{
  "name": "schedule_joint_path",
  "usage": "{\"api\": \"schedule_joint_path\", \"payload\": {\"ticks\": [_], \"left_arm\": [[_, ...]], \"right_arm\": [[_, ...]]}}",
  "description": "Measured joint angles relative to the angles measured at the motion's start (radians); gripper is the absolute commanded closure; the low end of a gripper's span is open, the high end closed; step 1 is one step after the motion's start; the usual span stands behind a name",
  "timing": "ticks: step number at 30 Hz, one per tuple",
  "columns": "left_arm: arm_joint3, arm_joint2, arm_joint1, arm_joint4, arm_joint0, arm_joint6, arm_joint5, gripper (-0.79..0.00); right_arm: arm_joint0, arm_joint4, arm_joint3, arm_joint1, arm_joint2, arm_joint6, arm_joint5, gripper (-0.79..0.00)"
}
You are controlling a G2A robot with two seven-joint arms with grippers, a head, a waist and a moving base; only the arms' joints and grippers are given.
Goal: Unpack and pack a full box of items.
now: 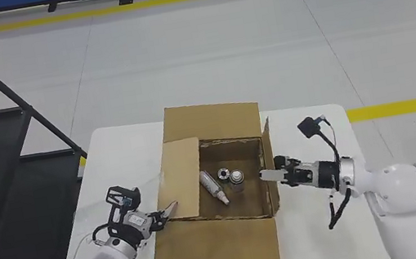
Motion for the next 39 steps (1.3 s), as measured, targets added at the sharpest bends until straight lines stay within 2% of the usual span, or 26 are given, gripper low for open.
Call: {"api": "schedule_joint_path", "payload": {"ticks": [10,19,25,32,36,39], "left_arm": [[0.034,0.02,0.001,-0.001,-0.02,-0.005,0.022,-0.785],[0.05,0.047,-0.002,-0.019,-0.037,-0.016,0.068,-0.785],[0.058,0.067,-0.005,-0.025,-0.049,-0.023,0.106,-0.785],[0.051,0.066,-0.004,-0.034,-0.046,-0.013,0.108,-0.785],[0.012,0.024,0.002,-0.053,-0.015,0.019,0.081,-0.785],[-0.025,-0.036,0.009,-0.08,0.022,0.046,0.05,-0.785]], "right_arm": [[0.165,-0.115,0.179,-0.022,-0.289,-0.104,0.052,-0.785],[0.202,-0.268,0.239,-0.031,-0.423,-0.24,0.029,-0.785],[0.2,-0.319,0.241,-0.03,-0.452,-0.277,0.044,-0.785],[0.209,-0.294,0.239,-0.026,-0.444,-0.281,0.033,-0.785],[0.191,-0.244,0.204,-0.015,-0.398,-0.28,0.0,-0.785],[0.166,-0.219,0.162,-0.004,-0.352,-0.264,-0.016,-0.785]]}}
